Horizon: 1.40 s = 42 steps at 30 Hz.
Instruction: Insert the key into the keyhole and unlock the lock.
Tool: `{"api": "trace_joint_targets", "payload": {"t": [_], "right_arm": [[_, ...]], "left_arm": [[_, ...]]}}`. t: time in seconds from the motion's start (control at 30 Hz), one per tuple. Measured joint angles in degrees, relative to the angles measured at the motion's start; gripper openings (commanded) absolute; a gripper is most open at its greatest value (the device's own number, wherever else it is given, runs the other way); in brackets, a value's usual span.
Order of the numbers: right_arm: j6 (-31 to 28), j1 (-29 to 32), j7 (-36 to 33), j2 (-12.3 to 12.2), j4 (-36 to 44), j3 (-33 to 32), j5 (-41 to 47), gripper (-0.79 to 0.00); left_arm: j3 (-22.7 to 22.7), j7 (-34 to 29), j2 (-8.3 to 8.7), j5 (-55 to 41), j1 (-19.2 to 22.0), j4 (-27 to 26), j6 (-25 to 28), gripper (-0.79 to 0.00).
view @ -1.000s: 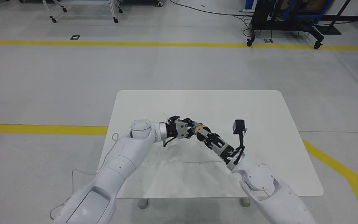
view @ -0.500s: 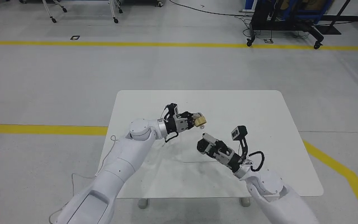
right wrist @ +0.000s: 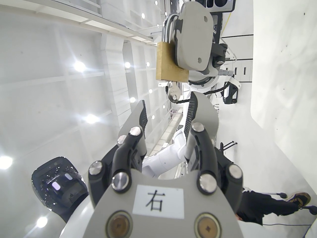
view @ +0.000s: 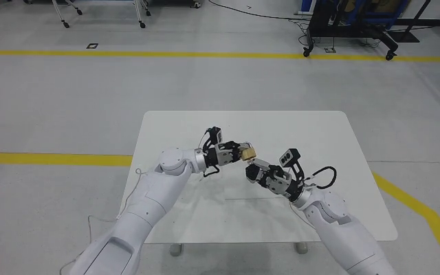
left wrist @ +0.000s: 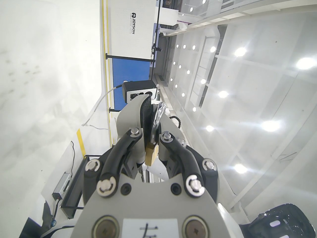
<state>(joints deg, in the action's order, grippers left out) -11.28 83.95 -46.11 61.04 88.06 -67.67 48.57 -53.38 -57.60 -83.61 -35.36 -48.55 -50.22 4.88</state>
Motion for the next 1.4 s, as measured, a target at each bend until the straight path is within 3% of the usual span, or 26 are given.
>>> {"api": "trace_joint_targets", "payload": {"t": [0.33, 0.47, 0.57, 0.7, 1.0, 1.1, 1.4], "right_arm": [[1.55, -1.97, -0.76, 0.71, -2.12, 0.86, 0.58, -0.511], [2.64, -3.18, -0.93, 1.1, -3.47, 1.48, 1.44, -0.6], [2.71, -3.85, -1.29, 1.38, -4.43, 1.74, 2.16, -0.723], [2.74, -4.31, -1.93, 1.62, -5.38, 1.64, 3.12, -0.785], [5.67, -5.54, -6.67, 2.08, -7.64, 1.1, 7.73, -0.785], [8.33, -6.12, -8.84, 2.32, -8.7, 1.1, 10.98, -0.785], [19.33, -10.47, -22.43, 2.93, -17.12, 1.49, 20.18, -0.785]], "left_arm": [[-0.16, -0.47, -0.21, -0.51, 0.32, 0.64, -0.66, -0.785], [-0.15, -1.11, -0.33, -1.0, 0.41, 0.95, -0.79, -0.785], [-0.26, -1.38, -0.43, -1.62, 0.48, 1.24, -0.86, -0.785], [-0.35, -1.79, -0.55, -2.15, 0.61, 1.58, -0.97, -0.785], [-0.31, -3.35, -0.74, -2.15, 0.98, 1.86, 0.12, -0.785], [-0.54, -3.12, -0.79, -1.94, 0.9, 1.58, 2.35, -0.785], [-2.34, 1.28, -0.26, 2.71, -1.21, -2.26, 16.09, -0.785]]}}
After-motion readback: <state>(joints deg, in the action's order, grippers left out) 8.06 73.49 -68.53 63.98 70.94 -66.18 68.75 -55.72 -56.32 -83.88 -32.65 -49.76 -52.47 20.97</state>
